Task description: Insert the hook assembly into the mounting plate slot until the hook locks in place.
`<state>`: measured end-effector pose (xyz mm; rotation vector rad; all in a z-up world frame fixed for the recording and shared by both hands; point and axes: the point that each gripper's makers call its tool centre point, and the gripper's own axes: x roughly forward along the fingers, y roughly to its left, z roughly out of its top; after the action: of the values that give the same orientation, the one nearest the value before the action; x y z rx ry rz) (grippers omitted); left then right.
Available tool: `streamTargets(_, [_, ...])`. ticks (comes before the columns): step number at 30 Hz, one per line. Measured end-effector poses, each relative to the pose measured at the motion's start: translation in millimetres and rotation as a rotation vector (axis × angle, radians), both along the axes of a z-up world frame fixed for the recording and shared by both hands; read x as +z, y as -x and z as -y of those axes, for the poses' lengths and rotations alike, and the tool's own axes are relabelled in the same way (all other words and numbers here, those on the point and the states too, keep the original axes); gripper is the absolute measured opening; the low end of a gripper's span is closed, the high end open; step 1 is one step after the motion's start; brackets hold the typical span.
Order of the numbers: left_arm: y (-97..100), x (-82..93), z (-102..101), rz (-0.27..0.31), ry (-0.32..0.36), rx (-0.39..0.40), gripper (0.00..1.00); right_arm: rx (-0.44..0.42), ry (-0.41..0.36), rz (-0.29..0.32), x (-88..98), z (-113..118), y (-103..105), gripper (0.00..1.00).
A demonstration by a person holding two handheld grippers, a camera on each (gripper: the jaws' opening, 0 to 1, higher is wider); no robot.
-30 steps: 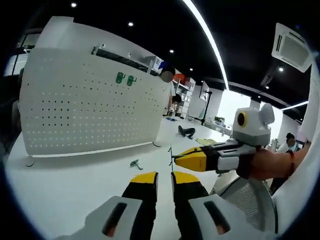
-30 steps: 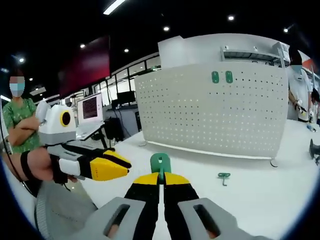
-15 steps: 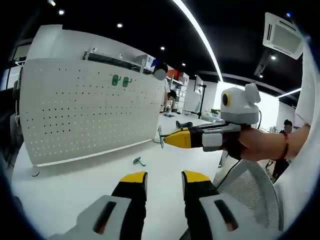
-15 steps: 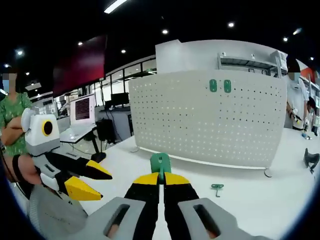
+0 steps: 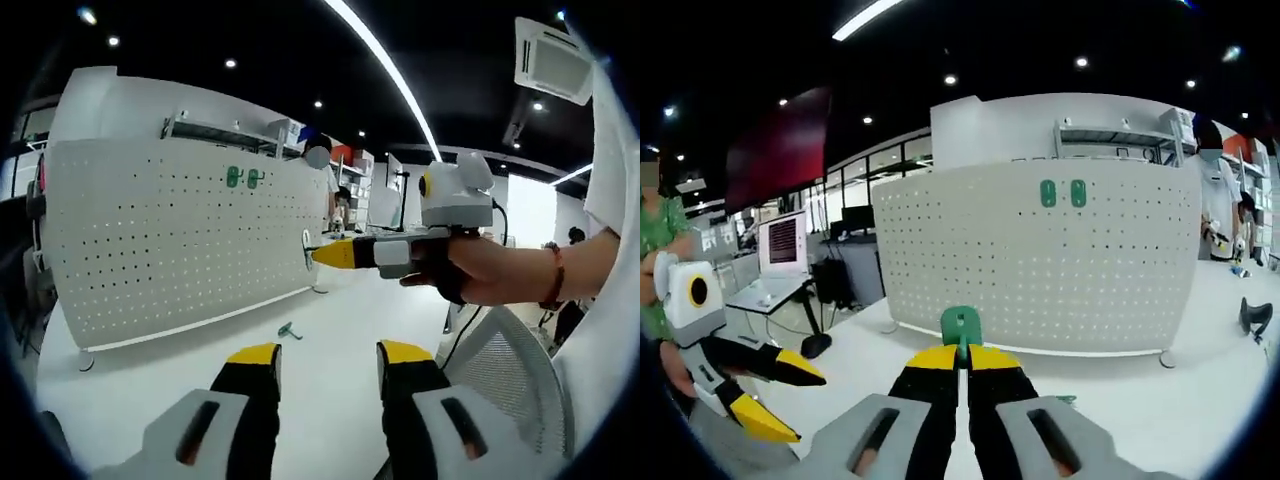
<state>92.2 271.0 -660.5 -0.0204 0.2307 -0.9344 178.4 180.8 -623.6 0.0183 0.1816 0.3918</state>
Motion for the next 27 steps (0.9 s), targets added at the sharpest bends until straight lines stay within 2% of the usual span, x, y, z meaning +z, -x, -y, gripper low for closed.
streamTargets(2, [1.9,0.0,-2,0.010,-0.003,0.003,0.47,-0.002,-0.021,0.000,3.5,1,-4,0.00])
streamTargets(5, [3.6,-2.9,-5,0.019,-0.016,0.022,0.51,-0.015,-0.015,0.033,14.1,3,-13,0.00])
streamTargets(8, [4.8,-6.3,-8,0.003,-0.014,0.041,0.55,-0.030,-0.017,0.051,22.2,6,-19,0.01])
streamTargets(13, [7.8,-7.5,-10,-0.002,-0.008,0.046,0.57,-0.053,-0.021,0.069,27.5,10,-28,0.01])
streamTargets(16, [10.6,-7.6,-11,0.005,-0.015,0.036,0.55,-0.071,-0.048,0.080,31.2,11,-32,0.01])
streamTargets(19, [9.3,-6.6,-13,0.005,-0.011,0.043,0.60,-0.081,-0.056,0.082,33.6,9,-38,0.01])
streamTargets(27, [7.1,-8.9,-20,0.000,-0.020,0.050,0.58,-0.128,-0.070,0.126,50.7,9,-58,0.01])
